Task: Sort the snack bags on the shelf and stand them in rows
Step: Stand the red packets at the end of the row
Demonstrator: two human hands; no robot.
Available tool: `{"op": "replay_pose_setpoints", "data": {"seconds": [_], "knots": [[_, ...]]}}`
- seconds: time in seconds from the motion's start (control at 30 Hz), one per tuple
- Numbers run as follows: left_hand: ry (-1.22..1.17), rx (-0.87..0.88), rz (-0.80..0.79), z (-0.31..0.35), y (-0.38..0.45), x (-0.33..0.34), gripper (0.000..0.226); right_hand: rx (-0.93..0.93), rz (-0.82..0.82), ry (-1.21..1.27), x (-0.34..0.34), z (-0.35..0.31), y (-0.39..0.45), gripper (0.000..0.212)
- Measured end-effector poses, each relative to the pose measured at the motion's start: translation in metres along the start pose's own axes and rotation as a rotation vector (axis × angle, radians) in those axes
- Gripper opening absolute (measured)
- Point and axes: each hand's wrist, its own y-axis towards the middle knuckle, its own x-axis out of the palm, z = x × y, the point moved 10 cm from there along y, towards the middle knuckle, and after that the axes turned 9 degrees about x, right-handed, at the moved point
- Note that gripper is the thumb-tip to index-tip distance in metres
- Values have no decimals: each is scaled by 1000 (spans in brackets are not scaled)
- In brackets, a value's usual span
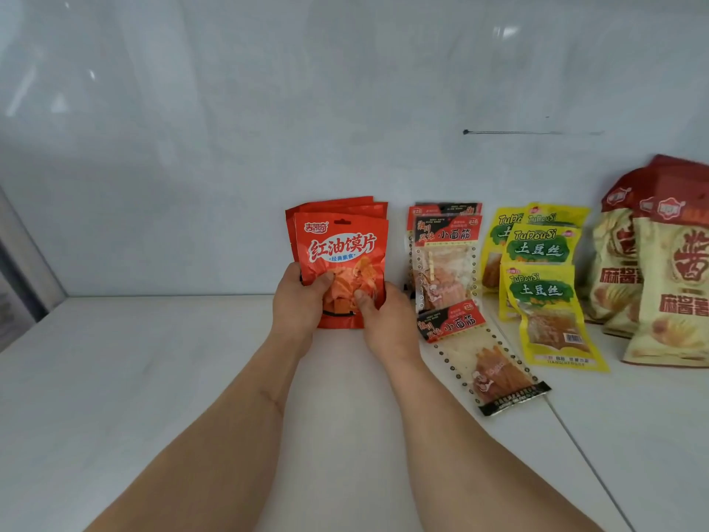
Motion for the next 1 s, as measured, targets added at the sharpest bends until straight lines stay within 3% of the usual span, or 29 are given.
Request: {"op": "replay_pose_setpoints", "data": {"seconds": [0.27,0.47,0.57,1.0], "knots": [[52,-1,-53,-4,-2,-7,37,24,12,-81,-2,1,-5,43],[2,-40,-46,-3,-4,-12,27,46,25,-117,-7,-5,-17,50],[8,-50,-39,1,-7,-16,36,53,26,-136,-12,-7,-24,52],[56,-116,84,8,-39,-40,43,-3,-30,-152,-29,-15,-49,42]]}}
